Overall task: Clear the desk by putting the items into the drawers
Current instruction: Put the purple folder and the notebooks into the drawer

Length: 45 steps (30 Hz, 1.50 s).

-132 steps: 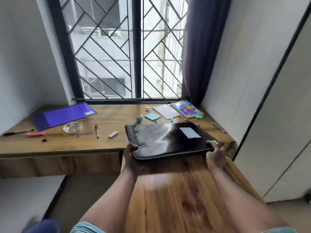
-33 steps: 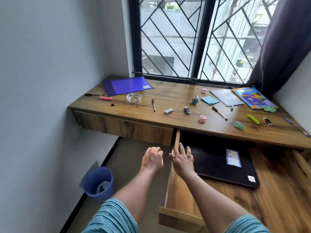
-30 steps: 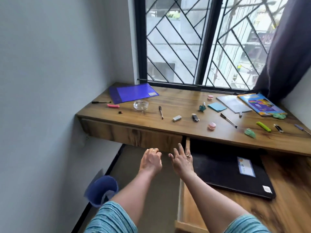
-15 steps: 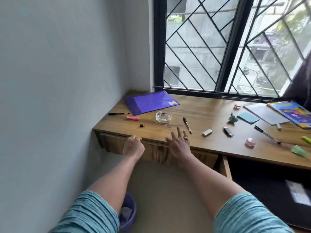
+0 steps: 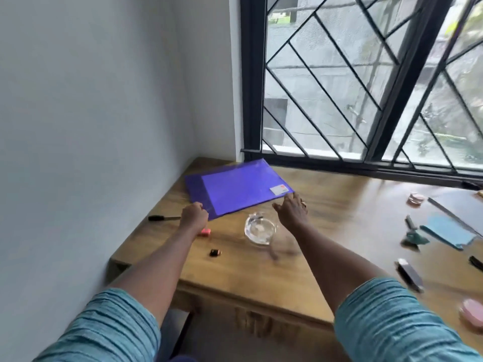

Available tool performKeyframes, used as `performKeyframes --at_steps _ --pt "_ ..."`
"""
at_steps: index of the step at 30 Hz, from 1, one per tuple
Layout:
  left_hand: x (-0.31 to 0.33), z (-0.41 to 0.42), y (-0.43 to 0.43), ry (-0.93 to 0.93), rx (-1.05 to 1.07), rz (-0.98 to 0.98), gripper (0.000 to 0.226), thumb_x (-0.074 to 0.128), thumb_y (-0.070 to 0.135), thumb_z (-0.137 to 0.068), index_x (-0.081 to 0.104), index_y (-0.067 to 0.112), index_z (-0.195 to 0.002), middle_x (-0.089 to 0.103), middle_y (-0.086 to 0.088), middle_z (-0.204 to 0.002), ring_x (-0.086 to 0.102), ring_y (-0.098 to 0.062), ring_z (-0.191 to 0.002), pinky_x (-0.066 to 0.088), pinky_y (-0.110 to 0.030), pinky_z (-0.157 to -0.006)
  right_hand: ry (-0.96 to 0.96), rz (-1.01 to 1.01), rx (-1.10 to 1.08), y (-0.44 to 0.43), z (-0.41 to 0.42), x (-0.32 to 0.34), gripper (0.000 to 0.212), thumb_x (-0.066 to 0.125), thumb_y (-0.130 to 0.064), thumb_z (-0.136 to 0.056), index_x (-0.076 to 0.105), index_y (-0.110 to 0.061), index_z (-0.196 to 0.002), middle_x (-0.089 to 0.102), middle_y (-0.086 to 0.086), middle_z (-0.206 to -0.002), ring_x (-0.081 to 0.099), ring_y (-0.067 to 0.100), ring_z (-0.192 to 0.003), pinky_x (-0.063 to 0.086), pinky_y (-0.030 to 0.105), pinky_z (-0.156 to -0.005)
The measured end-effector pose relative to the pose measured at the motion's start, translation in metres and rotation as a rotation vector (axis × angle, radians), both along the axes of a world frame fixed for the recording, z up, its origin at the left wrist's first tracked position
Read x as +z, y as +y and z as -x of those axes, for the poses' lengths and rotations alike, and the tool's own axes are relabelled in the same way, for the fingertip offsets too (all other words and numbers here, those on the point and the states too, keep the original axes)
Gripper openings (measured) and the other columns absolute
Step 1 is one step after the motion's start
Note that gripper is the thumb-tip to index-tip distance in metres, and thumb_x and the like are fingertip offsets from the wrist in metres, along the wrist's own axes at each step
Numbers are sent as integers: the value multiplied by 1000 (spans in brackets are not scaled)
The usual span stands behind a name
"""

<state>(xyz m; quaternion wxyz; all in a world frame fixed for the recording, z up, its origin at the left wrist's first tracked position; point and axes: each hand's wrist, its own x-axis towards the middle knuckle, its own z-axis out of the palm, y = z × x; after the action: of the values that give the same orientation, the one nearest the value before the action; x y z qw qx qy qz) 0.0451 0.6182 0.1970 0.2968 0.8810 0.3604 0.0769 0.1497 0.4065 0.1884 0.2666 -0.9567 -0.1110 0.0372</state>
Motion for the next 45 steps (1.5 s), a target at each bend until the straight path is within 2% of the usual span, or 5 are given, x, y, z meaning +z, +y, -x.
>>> performKeyframes --at_steps 15,24,34,42,45 --pt "-36 -148 86 158 258 401 39 36 4 -91 51 -9 -124 49 -27 -133 52 -35 -120 46 -40 -100 300 -7 207 110 -124 -41 57 63 -40 -86 49 -2 -125 54 18 -128 49 32 -120 41 35 -93" --pt "-39 -156 109 -133 374 667 21 42 0 -95 51 4 -76 52 -12 -74 47 -22 -58 50 -28 -59 307 88 232 136 -130 -54 79 62 -69 -70 55 -7 -118 56 17 -124 47 35 -120 43 40 -96" --pt "21 -141 81 -512 226 666 38 35 -14 -93 40 0 -128 58 -22 -108 52 -14 -66 42 -23 -54 385 -109 -91 89 -143 -49 66 43 -55 -91 40 -7 -137 29 21 -149 13 35 -142 20 47 -111" --pt "63 -90 58 -650 123 661 41 38 -10 -94 40 6 -132 54 -5 -106 51 -9 -70 43 -24 -62 655 -1391 -543 23 -115 -13 72 69 -7 -81 29 -9 -142 52 10 -120 58 17 -74 52 32 -69" --pt "68 -58 40 -707 91 692 42 40 -8 -95 40 9 -132 57 -1 -98 54 -12 -73 49 -24 -59 702 -1714 -423 4 -77 3 27 57 7 -86 53 -10 -106 67 9 -87 58 14 -71 55 24 -47"
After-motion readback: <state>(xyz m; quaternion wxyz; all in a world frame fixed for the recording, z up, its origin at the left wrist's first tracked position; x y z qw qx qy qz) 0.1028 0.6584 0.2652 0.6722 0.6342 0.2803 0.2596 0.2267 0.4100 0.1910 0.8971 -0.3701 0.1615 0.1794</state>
